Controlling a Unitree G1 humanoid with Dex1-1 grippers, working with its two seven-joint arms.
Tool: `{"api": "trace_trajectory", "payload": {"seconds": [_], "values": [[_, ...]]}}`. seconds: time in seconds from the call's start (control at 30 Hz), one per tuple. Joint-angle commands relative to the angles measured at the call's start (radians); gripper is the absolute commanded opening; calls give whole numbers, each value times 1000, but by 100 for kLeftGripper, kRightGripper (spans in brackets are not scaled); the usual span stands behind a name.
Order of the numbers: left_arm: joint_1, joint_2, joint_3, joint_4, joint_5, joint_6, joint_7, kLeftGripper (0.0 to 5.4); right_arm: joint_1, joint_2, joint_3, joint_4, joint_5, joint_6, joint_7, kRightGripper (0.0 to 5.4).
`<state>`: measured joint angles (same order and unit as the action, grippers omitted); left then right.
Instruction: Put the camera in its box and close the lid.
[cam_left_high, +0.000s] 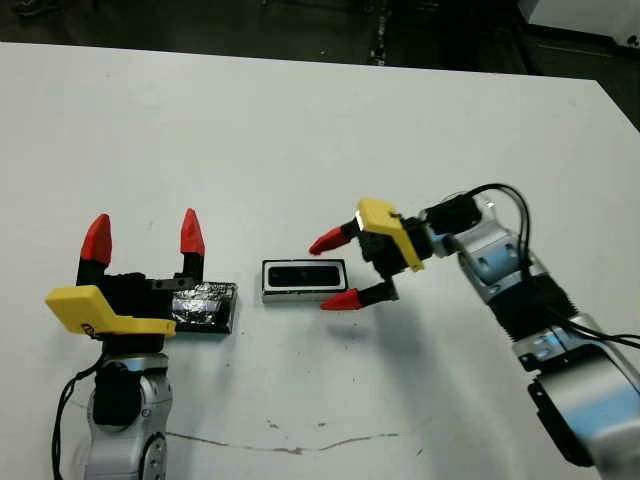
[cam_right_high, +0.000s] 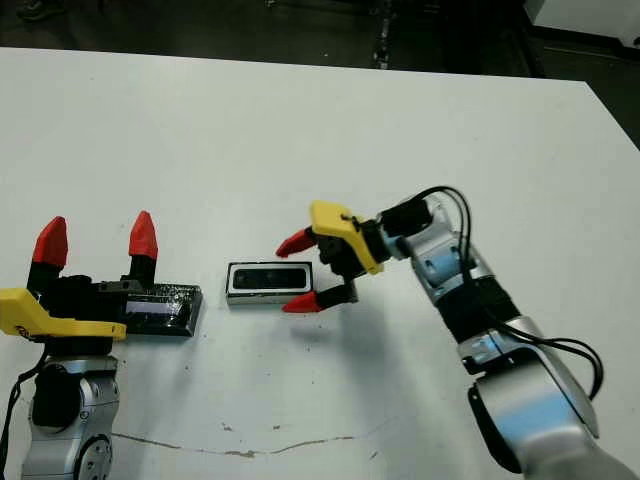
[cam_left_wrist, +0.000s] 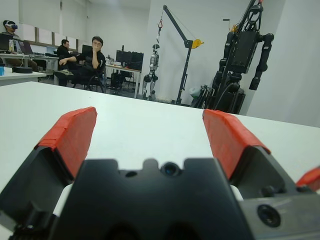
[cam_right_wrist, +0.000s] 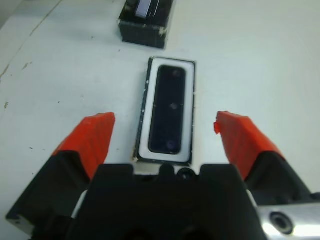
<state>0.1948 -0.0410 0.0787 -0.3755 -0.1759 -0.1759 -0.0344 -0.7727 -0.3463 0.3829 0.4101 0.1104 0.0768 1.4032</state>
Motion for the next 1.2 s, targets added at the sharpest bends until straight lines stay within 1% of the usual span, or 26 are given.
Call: {"api": "trace_trajectory", "payload": {"seconds": [0.03,0.1,0.17,0.23,0.3,0.33,0.4,0.47,0.57,0.63,0.7,0.77,0.87,0.93,0.97,1.03,1.1,1.2], "values": [[7,4,0,7,-10,0,-9,540,14,-41,-54,-25,33,-32,10,539],[7,7,0,8,-17,2,-15,540,9,-59,-83,-44,50,-44,17,539],[7,8,1,7,-16,2,-15,540,6,-79,-112,-74,74,-19,18,539],[9,6,0,3,-1,7,-6,540,17,-95,-150,-113,110,36,0,539],[9,5,0,3,0,8,-7,540,48,-102,-197,-172,155,124,-47,539],[8,5,1,4,-4,7,-9,540,71,-103,-223,-211,175,171,-86,539],[7,4,2,4,-11,9,-11,540,133,-89,-283,-287,216,240,-188,539],[5,6,3,7,-10,4,-13,540,207,-62,-339,-353,250,282,-301,539],[3,11,8,6,-6,1,-13,540,318,-40,-384,-451,260,308,-442,539],[1,20,14,0,-5,2,-17,540,408,-23,-411,-517,255,301,-532,518],[-2,38,23,-9,-3,8,-25,540,504,15,-447,-569,263,264,-612,492],[-11,68,35,-14,0,12,-41,540,582,40,-476,-614,275,253,-674,461],[-33,145,60,-26,25,24,-74,540,697,66,-515,-683,295,249,-752,413],[-48,207,81,-43,16,50,-116,540,765,90,-536,-718,308,228,-790,379],[-54,236,91,-50,5,64,-139,540,793,103,-544,-731,318,221,-807,363],[-74,297,117,-55,-42,100,-194,540,837,131,-558,-743,352,209,-827,328],[-100,359,141,-43,-89,123,-259,540,872,158,-562,-754,381,216,-856,296],[-134,460,171,-33,-142,175,-356,540,909,178,-539,-773,377,213,-890,247]]}}
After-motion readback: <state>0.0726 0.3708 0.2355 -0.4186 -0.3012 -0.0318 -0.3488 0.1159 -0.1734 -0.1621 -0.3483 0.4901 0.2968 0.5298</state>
